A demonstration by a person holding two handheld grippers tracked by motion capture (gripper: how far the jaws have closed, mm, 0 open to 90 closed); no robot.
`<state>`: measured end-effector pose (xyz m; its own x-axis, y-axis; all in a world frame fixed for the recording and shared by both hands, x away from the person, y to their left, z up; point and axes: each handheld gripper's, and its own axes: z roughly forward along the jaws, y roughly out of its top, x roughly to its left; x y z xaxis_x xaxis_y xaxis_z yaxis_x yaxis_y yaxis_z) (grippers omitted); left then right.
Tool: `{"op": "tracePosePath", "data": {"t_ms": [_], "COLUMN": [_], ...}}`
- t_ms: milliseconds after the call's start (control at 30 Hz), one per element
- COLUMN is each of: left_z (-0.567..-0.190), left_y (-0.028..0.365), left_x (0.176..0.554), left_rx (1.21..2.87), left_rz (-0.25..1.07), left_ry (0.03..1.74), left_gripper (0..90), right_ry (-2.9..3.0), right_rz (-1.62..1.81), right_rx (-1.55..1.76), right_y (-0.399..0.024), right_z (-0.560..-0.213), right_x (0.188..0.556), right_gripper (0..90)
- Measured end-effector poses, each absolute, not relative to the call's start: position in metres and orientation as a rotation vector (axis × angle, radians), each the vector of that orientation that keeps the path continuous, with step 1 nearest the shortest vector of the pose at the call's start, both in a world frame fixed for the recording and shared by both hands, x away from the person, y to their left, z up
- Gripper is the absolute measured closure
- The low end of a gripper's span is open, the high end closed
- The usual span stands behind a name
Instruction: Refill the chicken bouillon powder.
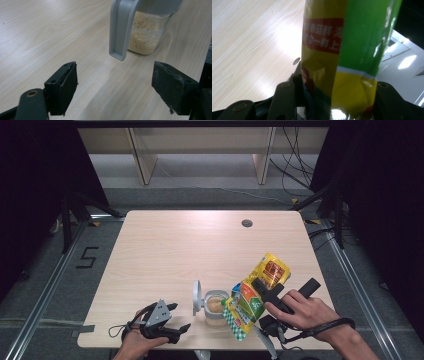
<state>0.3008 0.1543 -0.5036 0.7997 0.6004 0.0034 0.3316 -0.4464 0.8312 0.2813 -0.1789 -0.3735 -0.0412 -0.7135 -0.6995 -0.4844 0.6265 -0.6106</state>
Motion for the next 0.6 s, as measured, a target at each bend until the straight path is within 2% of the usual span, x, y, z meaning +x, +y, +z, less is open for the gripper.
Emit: {"op": "tracePosePath", "data": {"t_ms": [600], "left_z": [-0.5029], "left_y": [0.1552], "left_x": [0.302], "left_rx": [2.083], "left_rz": [0.398], "left_ry": [0.663], "left_gripper": [20.5], "right_ry": [1.691], "right_rz": [-0.247], "right_rx": [-0.986], "right_y": [-0.1824], "right_z": [-0.3726], "right_x": [0.2812], "right_gripper": [57.2]}}
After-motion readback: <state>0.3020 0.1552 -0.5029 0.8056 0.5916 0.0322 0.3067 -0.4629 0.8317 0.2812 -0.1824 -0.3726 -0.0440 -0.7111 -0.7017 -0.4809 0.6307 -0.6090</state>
